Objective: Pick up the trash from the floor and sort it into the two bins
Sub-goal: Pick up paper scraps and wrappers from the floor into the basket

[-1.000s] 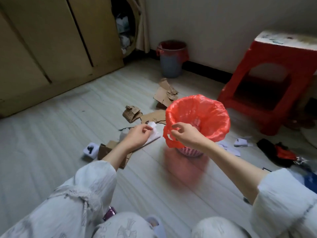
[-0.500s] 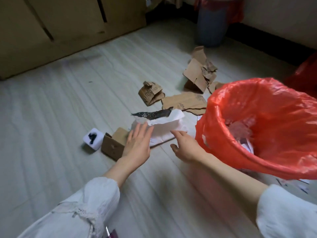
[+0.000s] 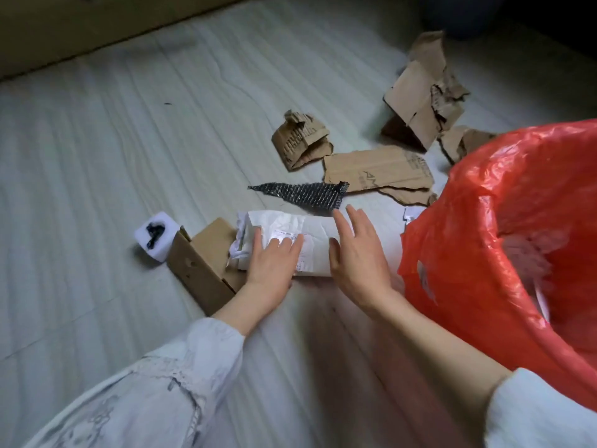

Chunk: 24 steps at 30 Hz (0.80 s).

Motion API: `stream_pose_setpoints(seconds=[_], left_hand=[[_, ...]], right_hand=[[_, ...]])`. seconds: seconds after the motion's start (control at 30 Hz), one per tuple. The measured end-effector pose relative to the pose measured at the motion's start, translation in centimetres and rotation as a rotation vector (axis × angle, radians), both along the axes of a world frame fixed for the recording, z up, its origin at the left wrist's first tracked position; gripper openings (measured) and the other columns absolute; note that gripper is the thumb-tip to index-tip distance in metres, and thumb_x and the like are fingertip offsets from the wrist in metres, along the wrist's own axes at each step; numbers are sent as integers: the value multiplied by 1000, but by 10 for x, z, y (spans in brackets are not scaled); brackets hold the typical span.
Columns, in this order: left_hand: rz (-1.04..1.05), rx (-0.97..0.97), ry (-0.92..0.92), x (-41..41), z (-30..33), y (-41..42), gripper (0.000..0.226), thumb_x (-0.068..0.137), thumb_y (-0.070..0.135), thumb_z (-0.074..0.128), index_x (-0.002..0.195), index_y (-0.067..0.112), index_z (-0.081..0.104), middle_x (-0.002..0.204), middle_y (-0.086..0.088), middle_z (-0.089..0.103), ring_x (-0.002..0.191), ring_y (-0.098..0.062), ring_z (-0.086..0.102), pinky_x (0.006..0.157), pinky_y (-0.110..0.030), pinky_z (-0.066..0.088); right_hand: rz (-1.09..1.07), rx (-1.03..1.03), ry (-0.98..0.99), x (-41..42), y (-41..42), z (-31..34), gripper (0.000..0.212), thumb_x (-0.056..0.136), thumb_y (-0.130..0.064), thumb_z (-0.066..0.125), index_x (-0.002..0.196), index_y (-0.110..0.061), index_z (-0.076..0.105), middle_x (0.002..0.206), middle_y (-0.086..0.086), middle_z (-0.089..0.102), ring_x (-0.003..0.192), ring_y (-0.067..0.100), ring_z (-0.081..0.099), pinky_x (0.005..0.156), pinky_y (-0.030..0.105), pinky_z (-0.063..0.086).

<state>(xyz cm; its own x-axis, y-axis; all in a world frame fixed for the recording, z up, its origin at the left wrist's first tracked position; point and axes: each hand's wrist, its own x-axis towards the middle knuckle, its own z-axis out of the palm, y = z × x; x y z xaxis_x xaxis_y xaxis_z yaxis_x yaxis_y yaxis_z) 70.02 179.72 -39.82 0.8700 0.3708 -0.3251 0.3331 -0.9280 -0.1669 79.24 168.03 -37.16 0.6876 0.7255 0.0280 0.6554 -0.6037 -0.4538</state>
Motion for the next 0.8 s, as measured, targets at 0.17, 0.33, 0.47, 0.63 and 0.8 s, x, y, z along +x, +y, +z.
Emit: stream_pose_setpoints(seconds=[0.17, 0.33, 0.47, 0.63, 0.8], left_hand=[[-168, 71, -265, -41, -13, -2, 58, 52, 8, 80, 108, 18, 66, 80, -1, 62, 72, -25, 63, 93, -56, 43], [-162, 32, -381, -77, -26, -5, 60, 46, 7, 76, 104, 17, 68, 82, 0, 63, 76, -23, 64, 100, -52, 32], [-147, 46, -414, -81, -27, -5, 62, 43, 7, 75, 104, 16, 68, 86, -1, 65, 80, -22, 65, 101, -55, 20], [-171, 51, -396, -84, -31, -4, 65, 46, 10, 76, 110, 18, 66, 94, 0, 66, 85, -21, 64, 102, -66, 25], [-189, 84, -405, -85, -28, -2, 59, 47, 8, 78, 105, 18, 68, 90, -2, 66, 79, -22, 65, 103, -67, 24]], right_hand=[[-4, -201, -10, 14, 17, -3, 54, 94, -16, 42, 144, -11, 25, 154, 14, 18, 143, 32, 11, 115, 46, 16], [40, -326, -22, 31, 46, -17, 59, 92, -16, 42, 146, -15, 18, 157, 10, 8, 144, 30, 2, 115, 49, 16], [151, -468, -75, 50, 59, -31, 61, 95, -28, 37, 148, -21, 7, 158, 6, -5, 144, 30, -8, 115, 52, 10], [172, -548, 32, 51, 61, -52, 62, 96, -39, 36, 147, -13, 11, 156, 5, 12, 143, 31, 9, 110, 53, 19], [115, -405, -142, 26, 45, -56, 30, 91, -15, 46, 117, -1, 51, 122, 17, 48, 113, 36, 43, 87, 44, 37]])
